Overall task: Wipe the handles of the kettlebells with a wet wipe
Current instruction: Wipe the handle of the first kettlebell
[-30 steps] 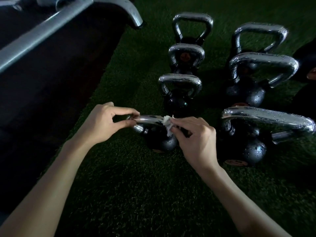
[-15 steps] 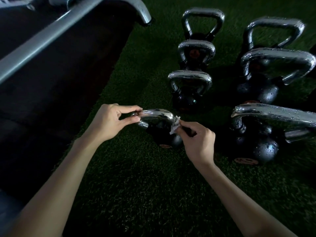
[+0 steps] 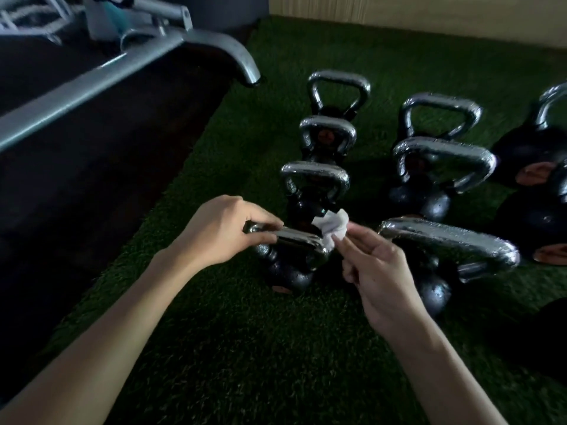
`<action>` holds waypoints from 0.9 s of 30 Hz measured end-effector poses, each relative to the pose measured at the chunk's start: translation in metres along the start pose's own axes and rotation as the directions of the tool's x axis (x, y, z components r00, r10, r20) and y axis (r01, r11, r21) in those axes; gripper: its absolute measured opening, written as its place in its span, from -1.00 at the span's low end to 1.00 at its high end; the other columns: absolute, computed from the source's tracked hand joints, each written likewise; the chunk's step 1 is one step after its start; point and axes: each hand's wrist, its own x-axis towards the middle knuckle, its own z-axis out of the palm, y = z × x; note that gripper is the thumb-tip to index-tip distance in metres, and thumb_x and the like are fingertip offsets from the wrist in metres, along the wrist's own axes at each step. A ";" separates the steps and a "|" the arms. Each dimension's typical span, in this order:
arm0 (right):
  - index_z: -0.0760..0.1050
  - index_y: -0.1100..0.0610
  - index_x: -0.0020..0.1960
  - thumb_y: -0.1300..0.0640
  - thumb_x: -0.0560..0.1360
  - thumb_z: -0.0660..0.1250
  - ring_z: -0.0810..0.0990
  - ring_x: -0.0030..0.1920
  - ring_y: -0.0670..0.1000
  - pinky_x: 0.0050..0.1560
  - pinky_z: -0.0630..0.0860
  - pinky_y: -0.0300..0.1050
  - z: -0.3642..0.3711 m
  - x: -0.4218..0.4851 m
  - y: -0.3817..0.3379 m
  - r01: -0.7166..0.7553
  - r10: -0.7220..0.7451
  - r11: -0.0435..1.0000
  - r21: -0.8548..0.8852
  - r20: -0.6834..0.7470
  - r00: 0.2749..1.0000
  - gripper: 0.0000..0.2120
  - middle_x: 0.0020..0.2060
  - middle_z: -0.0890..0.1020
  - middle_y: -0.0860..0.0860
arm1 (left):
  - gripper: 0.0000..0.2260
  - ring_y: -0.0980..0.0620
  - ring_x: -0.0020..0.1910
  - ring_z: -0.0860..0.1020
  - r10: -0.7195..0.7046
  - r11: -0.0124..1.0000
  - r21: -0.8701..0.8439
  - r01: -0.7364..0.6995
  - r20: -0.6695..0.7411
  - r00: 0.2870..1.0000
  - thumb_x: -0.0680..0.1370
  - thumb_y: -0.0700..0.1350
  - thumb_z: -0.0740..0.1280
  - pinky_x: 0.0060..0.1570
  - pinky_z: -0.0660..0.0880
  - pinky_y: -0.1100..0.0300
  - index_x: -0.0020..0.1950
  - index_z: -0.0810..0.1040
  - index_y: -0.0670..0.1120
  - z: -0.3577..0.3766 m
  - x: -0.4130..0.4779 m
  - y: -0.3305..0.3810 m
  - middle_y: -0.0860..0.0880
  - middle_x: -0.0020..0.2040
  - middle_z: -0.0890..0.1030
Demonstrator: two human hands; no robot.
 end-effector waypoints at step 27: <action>0.56 -0.30 0.31 -0.20 0.53 0.41 0.67 0.07 0.07 -0.15 0.43 -0.12 0.023 0.025 -0.016 0.192 -0.121 0.234 -0.953 0.167 0.978 -0.65 0.11 0.70 -0.06 | -0.84 0.18 0.04 0.56 0.037 0.992 0.122 -0.019 -0.149 0.988 0.55 0.08 0.41 0.15 0.48 0.04 0.11 0.64 0.11 0.011 -0.013 0.002 0.08 -0.04 0.64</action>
